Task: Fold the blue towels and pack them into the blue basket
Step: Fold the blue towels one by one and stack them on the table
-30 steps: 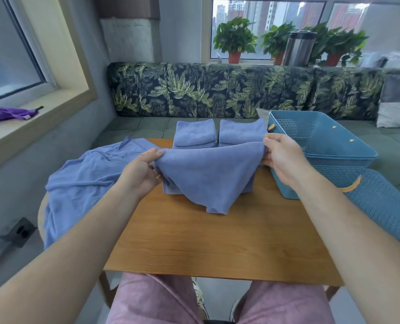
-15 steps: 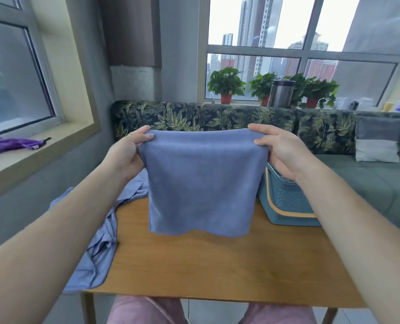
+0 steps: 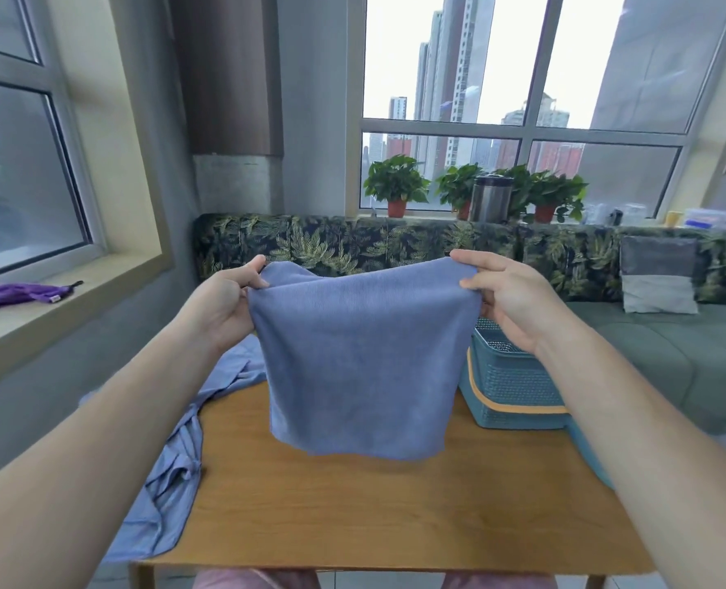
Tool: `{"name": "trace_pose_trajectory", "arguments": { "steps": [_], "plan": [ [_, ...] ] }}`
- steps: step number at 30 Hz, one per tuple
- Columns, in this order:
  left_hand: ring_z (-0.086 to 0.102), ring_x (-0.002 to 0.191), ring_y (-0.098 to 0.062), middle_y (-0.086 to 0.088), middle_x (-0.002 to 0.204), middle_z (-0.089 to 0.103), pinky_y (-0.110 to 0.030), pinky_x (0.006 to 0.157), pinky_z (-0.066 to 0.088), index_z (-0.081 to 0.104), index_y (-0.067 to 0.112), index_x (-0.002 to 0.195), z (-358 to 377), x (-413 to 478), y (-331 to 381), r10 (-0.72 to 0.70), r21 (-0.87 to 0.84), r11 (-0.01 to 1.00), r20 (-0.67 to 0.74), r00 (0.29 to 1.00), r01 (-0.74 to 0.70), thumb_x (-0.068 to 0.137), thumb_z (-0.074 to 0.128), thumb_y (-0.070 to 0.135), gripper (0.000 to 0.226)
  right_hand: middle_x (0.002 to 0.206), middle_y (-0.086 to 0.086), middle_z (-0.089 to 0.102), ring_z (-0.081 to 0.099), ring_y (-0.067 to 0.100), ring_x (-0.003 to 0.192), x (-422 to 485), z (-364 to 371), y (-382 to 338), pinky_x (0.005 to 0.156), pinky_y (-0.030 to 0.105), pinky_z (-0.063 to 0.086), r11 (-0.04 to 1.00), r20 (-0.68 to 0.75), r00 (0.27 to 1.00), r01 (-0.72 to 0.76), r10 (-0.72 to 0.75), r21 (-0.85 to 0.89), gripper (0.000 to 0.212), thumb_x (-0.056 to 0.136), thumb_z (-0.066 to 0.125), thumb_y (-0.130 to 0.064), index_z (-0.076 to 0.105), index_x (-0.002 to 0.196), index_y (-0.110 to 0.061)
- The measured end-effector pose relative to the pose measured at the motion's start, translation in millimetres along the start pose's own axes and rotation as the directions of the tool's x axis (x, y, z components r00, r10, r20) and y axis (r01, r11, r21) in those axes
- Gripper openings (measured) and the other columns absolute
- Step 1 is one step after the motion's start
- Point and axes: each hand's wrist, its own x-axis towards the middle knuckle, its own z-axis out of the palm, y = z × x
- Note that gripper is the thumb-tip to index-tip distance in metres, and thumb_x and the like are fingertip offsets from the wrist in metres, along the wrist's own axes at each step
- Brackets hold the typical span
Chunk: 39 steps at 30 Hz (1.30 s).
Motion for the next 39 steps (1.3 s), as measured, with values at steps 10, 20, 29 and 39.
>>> {"name": "trace_pose_trajectory", "arguments": {
  "steps": [10, 20, 29, 39],
  "plan": [
    [0.057, 0.080, -0.018, -0.005, 0.094, 0.057, -0.042, 0.090, 0.046, 0.056, 0.021, 0.100, -6, -9, 8, 0.051, 0.031, 0.998, -0.006, 0.999, -0.051, 0.091, 0.053, -0.003, 0.026, 0.102, 0.004, 0.074, 0.064, 0.016, 0.090, -11, -16, -2, 0.077, 0.027, 0.048, 0.996, 0.001, 0.996, 0.086, -0.086, 0.002, 0.027, 0.085, 0.072, -0.002, 0.077, 0.106, -0.019],
    [0.055, 0.073, -0.024, -0.010, 0.077, 0.060, -0.037, 0.070, 0.048, 0.064, 0.015, 0.082, -14, 34, -15, 0.205, 0.459, 0.881, -0.152, 0.967, -0.114, 0.078, 0.063, -0.018, 0.034, 0.095, -0.004, 0.071, 0.061, 0.007, 0.080, 12, 3, 26, 0.061, 0.015, 0.042, 0.969, -0.126, 0.992, -0.044, 0.013, -0.242, 0.033, 0.079, 0.074, 0.003, 0.076, 0.106, -0.016],
    [0.058, 0.062, -0.005, 0.001, 0.072, 0.068, -0.028, 0.071, 0.053, 0.076, 0.013, 0.091, -12, 65, -3, 0.490, 0.833, 0.485, -0.006, 0.872, -0.267, 0.081, 0.074, 0.005, 0.013, 0.085, -0.006, 0.067, 0.058, 0.006, 0.073, 57, 16, 31, 0.065, 0.023, 0.046, 0.810, -0.098, 0.965, 0.145, -0.242, -0.567, 0.017, 0.092, 0.063, -0.010, 0.074, 0.089, -0.023],
    [0.058, 0.071, 0.009, 0.024, 0.078, 0.068, -0.021, 0.066, 0.045, 0.069, 0.031, 0.081, -93, -13, -106, 0.338, 0.886, 0.404, 0.085, 0.937, -0.226, 0.089, 0.072, 0.017, 0.016, 0.080, 0.000, 0.064, 0.048, 0.009, 0.065, -40, -7, 151, 0.060, 0.020, 0.039, 0.820, 0.023, 0.996, 0.088, -0.091, -0.566, 0.017, 0.096, 0.061, -0.016, 0.069, 0.093, -0.031]
  ]
}}
